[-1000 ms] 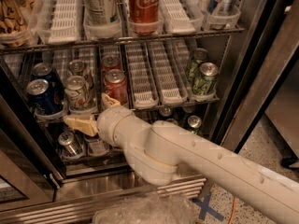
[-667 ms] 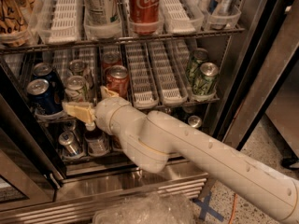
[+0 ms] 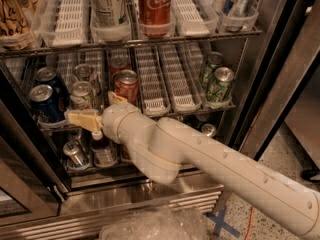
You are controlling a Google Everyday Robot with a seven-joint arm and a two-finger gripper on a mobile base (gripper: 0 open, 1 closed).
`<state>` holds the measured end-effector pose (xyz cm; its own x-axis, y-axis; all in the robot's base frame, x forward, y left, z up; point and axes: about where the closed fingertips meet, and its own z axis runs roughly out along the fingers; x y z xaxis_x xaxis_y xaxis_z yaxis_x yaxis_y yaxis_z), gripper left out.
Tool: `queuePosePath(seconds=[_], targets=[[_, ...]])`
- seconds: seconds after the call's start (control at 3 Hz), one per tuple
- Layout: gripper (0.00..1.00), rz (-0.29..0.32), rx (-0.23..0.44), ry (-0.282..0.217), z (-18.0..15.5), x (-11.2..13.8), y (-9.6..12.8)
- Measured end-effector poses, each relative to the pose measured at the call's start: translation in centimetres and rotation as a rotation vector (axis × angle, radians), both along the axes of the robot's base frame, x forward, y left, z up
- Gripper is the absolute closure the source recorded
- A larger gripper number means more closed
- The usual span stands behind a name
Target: Pick 7up can from middle shelf of fridge
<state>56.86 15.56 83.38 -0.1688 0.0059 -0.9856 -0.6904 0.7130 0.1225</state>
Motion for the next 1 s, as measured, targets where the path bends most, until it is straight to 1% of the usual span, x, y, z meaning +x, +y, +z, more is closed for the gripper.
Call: queuePosePath(seconds=[0.33,0.67,1.0], targets=[[0.21,-0.006,-0.008,0.008,-0.2,0.7,0.4],[0.21,-0.005,-0.007,0.01,-0.2,0.7,0.5],[0.2,0.019,-0.018,0.008,0.0,0.8,1.9]])
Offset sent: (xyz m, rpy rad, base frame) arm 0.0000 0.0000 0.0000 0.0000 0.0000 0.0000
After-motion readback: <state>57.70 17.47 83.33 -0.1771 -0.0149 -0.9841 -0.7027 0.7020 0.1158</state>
